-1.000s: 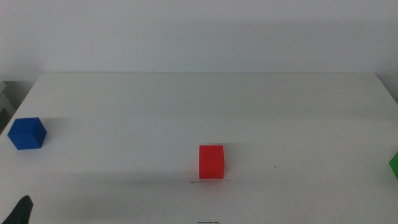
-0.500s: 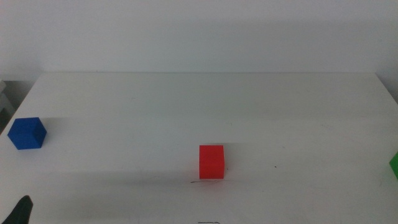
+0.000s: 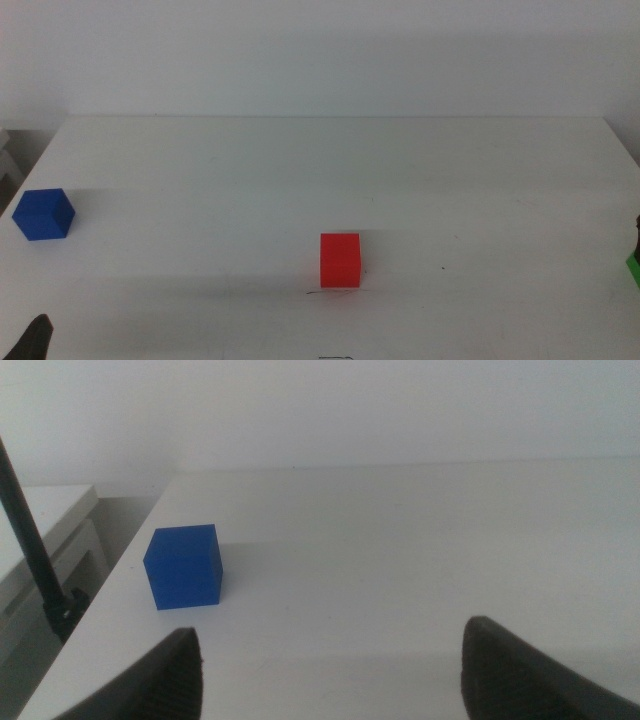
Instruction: Stack red cubes first, then green, then blue cubes in a specific spot.
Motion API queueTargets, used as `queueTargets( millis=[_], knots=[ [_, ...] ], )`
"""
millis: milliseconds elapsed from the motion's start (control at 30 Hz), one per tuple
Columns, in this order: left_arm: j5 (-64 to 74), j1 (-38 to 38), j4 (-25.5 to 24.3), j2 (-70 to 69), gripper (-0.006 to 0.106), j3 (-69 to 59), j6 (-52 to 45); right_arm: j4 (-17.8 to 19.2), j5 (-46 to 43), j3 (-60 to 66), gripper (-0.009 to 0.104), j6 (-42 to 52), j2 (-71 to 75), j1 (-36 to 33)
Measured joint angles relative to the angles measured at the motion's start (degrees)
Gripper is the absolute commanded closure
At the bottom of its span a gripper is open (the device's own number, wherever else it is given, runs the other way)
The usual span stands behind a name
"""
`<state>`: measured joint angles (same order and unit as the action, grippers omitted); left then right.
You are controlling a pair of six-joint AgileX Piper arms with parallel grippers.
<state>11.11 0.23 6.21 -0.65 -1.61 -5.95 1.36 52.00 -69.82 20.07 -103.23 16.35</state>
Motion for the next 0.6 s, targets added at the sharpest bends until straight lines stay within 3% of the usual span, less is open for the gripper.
queueTargets(
  millis=[200, 333, 433, 600],
  knots=[
    [0.0, 0.0, 0.0, 0.0, 0.015, 0.0, 0.0, 0.0, -1.7, 0.0, 0.011, -2.4, -2.5, 0.3],
    [0.0, 0.0, 0.0, 0.0, 0.015, 0.0, 0.0, 0.2, -2.8, 0.0, 0.02, -2.9, -4.5, 0.6],
    [0.0, 0.0, 0.0, 0.0, 0.015, 0.0, 0.0, 0.4, -4.2, 0.0, 0.035, -2.9, -5.3, 0.6],
    [0.0, 0.0, 0.0, 0.0, 0.015, 0.0, 0.0, 0.8, -4.5, 0.0, 0.075, -2.9, -5.7, 0.6]
  ],
)
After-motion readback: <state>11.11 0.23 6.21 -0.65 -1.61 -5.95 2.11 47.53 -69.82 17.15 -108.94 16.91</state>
